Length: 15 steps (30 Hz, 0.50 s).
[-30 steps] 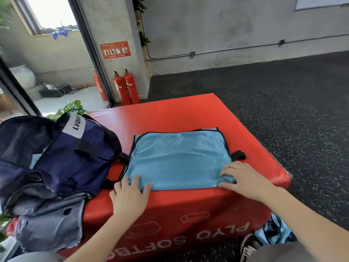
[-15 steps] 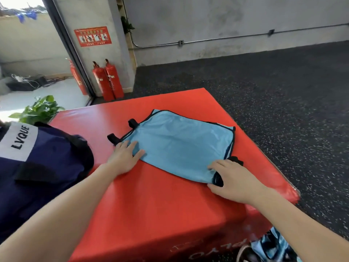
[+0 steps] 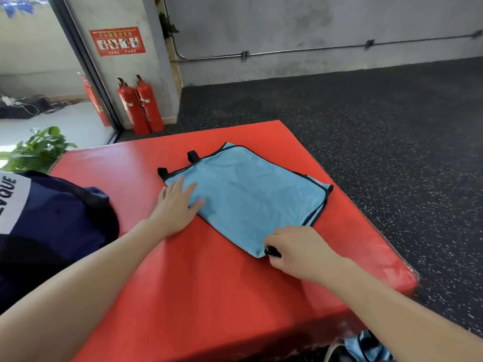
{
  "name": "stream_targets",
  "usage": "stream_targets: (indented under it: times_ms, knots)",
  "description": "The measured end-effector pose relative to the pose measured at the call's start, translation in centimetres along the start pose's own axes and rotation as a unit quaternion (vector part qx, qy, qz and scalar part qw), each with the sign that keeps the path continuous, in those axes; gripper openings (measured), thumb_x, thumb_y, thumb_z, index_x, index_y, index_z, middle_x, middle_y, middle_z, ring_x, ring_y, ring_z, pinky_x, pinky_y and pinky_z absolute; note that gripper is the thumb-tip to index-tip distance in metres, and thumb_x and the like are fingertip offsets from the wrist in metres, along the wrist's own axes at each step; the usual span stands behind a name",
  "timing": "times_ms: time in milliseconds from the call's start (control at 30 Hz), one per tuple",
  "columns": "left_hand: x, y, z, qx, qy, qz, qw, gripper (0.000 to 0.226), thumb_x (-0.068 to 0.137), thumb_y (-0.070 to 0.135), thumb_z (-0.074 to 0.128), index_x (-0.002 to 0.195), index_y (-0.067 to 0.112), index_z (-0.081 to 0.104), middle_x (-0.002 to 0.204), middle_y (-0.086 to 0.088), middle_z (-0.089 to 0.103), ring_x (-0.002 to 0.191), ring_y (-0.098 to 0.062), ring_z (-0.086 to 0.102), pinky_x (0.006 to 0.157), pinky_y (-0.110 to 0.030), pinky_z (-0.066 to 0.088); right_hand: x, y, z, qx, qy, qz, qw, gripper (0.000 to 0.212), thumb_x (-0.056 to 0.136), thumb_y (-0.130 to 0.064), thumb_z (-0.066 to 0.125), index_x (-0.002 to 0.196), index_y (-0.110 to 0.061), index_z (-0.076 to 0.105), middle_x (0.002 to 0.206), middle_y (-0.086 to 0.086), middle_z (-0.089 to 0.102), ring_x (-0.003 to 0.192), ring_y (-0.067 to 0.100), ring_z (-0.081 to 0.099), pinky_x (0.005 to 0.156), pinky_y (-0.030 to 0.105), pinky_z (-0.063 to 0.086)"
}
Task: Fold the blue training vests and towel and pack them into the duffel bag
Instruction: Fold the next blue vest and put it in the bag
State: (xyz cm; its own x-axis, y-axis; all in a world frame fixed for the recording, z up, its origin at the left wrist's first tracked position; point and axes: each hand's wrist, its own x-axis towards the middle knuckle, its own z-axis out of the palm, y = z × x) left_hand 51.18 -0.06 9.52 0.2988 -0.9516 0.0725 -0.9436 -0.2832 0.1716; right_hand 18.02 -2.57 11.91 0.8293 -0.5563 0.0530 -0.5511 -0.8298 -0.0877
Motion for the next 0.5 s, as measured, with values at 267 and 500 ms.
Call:
stream_targets:
  times_ms: [267, 500]
  knots:
    - [-12.8, 1.1, -3.0, -0.102, 0.082, 0.066, 0.989, 0.054, 0.092, 0.049, 0.046, 0.137, 0.023, 0.058, 0.155, -0.005, 0.042, 0.142, -0.022, 0.04, 0.118, -0.045, 0.03, 2.4, -10.1, 0.2, 0.145, -0.011, -0.014, 0.989, 0.022, 0.091, -0.034, 0.062, 0.109, -0.021, 0.066, 0.104, 0.006, 0.07, 0.099, 0.028, 0.064, 0.075, 0.037, 0.049]
    - [-21.2, -2.2, -2.8, -0.161, 0.076, 0.006, 0.984, 0.036, 0.093, 0.022, 0.069, 0.129, 0.021, 0.065, 0.133, 0.004, 0.061, 0.123, -0.013, 0.056, 0.111, -0.025, 0.037, 0.7, -12.8, 0.5, 0.291, -0.005, -0.014, 0.957, 0.044, 0.091, -0.048, 0.069, 0.128, -0.024, 0.063, 0.12, -0.011, 0.068, 0.102, 0.002, 0.061, 0.094, 0.025, 0.05]
